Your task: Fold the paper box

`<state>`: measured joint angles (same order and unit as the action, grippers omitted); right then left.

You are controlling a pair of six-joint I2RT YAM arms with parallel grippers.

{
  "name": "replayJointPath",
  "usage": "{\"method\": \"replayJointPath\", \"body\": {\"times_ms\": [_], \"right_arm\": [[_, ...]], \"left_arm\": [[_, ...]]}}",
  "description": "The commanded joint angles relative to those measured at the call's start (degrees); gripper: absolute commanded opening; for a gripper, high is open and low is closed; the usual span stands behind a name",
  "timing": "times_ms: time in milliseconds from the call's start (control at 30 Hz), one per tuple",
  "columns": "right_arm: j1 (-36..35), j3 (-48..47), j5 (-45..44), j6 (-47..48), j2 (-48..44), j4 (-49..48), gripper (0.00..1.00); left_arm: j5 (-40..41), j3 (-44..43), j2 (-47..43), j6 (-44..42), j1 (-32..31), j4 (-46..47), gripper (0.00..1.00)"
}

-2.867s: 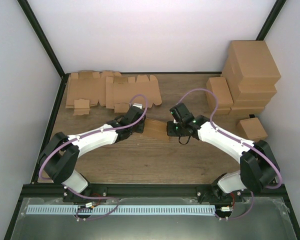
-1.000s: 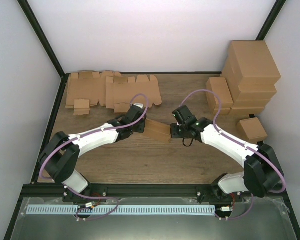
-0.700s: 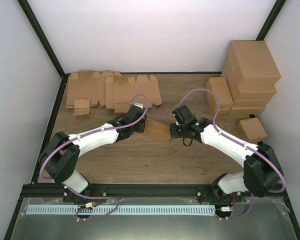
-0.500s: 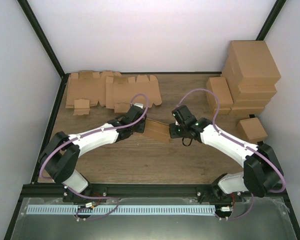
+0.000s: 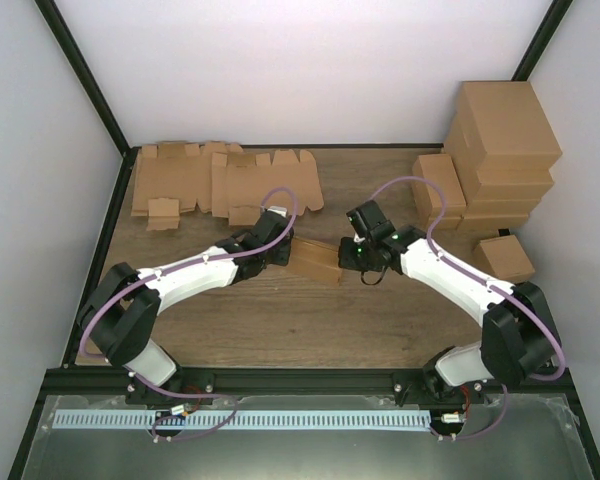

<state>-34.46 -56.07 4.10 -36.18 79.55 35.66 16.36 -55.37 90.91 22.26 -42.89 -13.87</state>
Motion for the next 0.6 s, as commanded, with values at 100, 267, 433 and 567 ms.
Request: {"method": "replayJointPath", "body": {"times_ms": [100, 267, 433, 567], "right_arm": [[0.0, -3.3, 4.4, -8.9, 2.3, 0.6, 0.01], [0.0, -1.7, 3.9, -11.6, 0.8, -0.9, 0.01], [0.1, -1.1, 6.2, -13.1, 0.5, -2.5, 0.01], [0.1, -1.0, 4.8, -12.4, 0.9, -1.4, 0.01]], "left_arm": [[-1.8, 0.8, 2.8, 0.2, -0.6, -4.5, 0.18], [-1.9, 0.8, 3.0, 0.1, -0.6, -4.4, 0.17], [-1.9, 0.7, 3.0, 0.0, -0.7, -4.4, 0.18], [-1.8, 0.6, 3.2, 0.0, -0.7, -4.5, 0.18]]}}
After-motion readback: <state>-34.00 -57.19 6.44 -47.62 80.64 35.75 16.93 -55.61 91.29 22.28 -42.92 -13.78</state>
